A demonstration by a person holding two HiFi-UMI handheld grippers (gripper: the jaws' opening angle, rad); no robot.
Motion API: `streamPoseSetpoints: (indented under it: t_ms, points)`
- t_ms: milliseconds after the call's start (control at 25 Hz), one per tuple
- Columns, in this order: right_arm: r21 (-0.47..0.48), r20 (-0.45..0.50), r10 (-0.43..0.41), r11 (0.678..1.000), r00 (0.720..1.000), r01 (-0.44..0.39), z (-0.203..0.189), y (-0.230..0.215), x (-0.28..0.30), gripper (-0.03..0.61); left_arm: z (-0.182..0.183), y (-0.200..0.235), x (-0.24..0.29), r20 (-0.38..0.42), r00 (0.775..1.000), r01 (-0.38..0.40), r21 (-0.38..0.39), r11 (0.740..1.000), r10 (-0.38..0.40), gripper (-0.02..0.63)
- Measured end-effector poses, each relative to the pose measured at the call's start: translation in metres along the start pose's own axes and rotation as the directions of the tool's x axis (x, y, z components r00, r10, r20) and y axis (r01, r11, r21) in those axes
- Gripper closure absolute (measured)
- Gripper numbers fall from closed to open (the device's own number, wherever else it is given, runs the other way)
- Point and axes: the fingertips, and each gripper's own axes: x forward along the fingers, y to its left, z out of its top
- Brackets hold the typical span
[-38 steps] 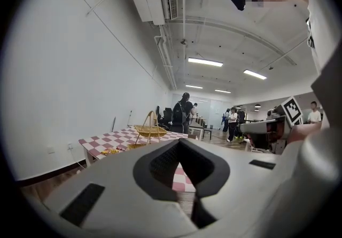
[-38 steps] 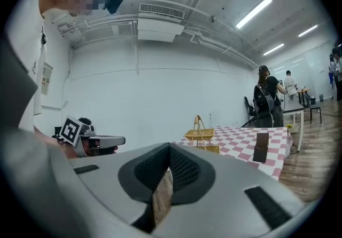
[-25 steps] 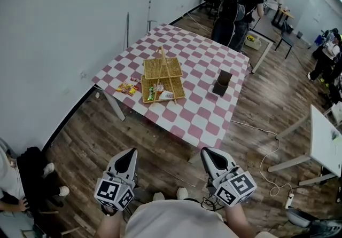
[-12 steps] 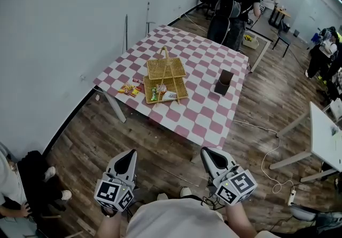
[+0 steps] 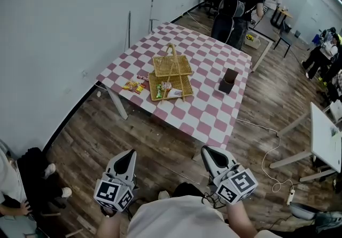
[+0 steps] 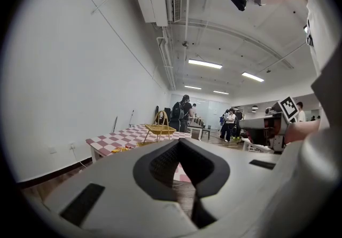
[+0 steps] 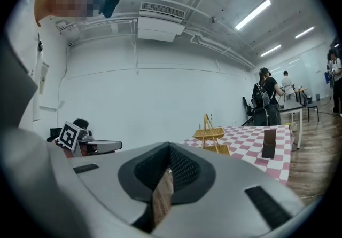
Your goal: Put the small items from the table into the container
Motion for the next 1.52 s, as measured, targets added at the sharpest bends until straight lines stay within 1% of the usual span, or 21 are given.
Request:
streamPoseSetpoints:
  t_ms: [280, 520, 640, 880, 1120, 1200, 1360, 1520]
  points:
    - [0.006, -0.010, 0.002, 1.000, 1.000, -0.002, -0.003, -0.001, 0.010, 0.566, -0.003, 0.000, 0.007, -0.013, 1.000, 0.012, -0.008, 1.000, -0.012, 0.617]
    - [0.007, 0.006, 0.015, 1.000, 1.000, -0.015, -0.003, -0.019, 0.021, 0.566, -0.005, 0.006, 0.030, -0.027, 1.000, 0.010, 0.007, 1.000, -0.010, 0.617]
    - [0.000, 0.008, 0.020, 1.000, 1.000, -0.020, 0.002, -0.037, 0.031, 0.566, -0.003, 0.009, 0.049, -0.032, 0.999, 0.005, 0.001, 1.000, -0.004, 0.617]
    - [0.017, 0.000, 0.033, 0.999, 0.999, -0.033, 0.003, -0.082, 0.065, 0.566, 0.009, 0.021, 0.106, -0.027, 1.000, 0.005, 0.025, 1.000, -0.004, 0.617]
    - [0.029, -0.001, 0.074, 0.997, 0.997, -0.074, 0.017, -0.124, 0.101, 0.566, 0.019, 0.031, 0.156, -0.038, 0.999, -0.023, 0.026, 0.999, 0.024, 0.618]
    - [0.014, -0.008, 0.092, 0.996, 0.996, -0.092, 0.022, -0.137, 0.112, 0.566, 0.021, 0.033, 0.169, -0.042, 0.998, -0.042, 0.023, 0.999, 0.043, 0.618]
    - [-0.043, -0.030, 0.139, 0.989, 0.990, -0.140, 0.031, -0.159, 0.135, 0.565, 0.030, 0.036, 0.198, -0.039, 0.997, -0.070, 0.026, 0.997, 0.071, 0.617]
    - [-0.056, -0.029, 0.181, 0.982, 0.983, -0.182, 0.038, -0.178, 0.154, 0.565, 0.035, 0.038, 0.226, -0.033, 0.995, -0.091, 0.033, 0.995, 0.092, 0.617]
